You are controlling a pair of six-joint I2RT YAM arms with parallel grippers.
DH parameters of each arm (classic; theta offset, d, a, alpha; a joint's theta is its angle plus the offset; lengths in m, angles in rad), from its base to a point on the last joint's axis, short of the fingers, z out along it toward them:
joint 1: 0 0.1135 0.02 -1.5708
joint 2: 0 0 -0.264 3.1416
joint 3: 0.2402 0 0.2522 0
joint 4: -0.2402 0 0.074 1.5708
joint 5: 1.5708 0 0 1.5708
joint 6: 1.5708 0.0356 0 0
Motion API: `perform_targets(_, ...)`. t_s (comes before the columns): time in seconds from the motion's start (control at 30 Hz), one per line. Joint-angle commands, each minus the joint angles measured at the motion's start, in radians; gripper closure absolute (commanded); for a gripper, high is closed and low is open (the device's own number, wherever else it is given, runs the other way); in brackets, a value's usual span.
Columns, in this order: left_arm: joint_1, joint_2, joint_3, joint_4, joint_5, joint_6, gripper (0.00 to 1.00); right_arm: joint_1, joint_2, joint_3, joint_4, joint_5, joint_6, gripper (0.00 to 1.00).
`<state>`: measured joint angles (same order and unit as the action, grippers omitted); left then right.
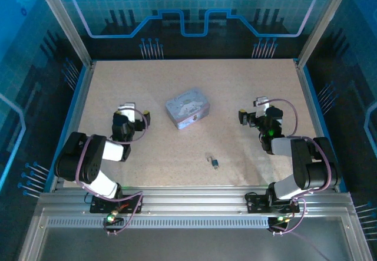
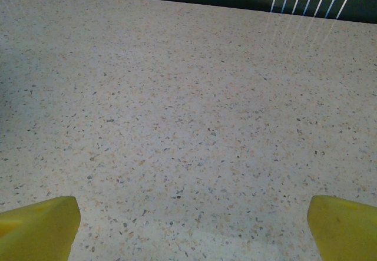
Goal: Unlock a padlock with a key
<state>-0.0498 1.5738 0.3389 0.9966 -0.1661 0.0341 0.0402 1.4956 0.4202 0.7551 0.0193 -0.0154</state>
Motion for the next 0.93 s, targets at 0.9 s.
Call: perform_targets(0.9,0.065,-0.023,0.038,-0.07,0.116,-0.052,0.01,0.014,0.009,0.014,-0.005,0.016,0.004,0.0)
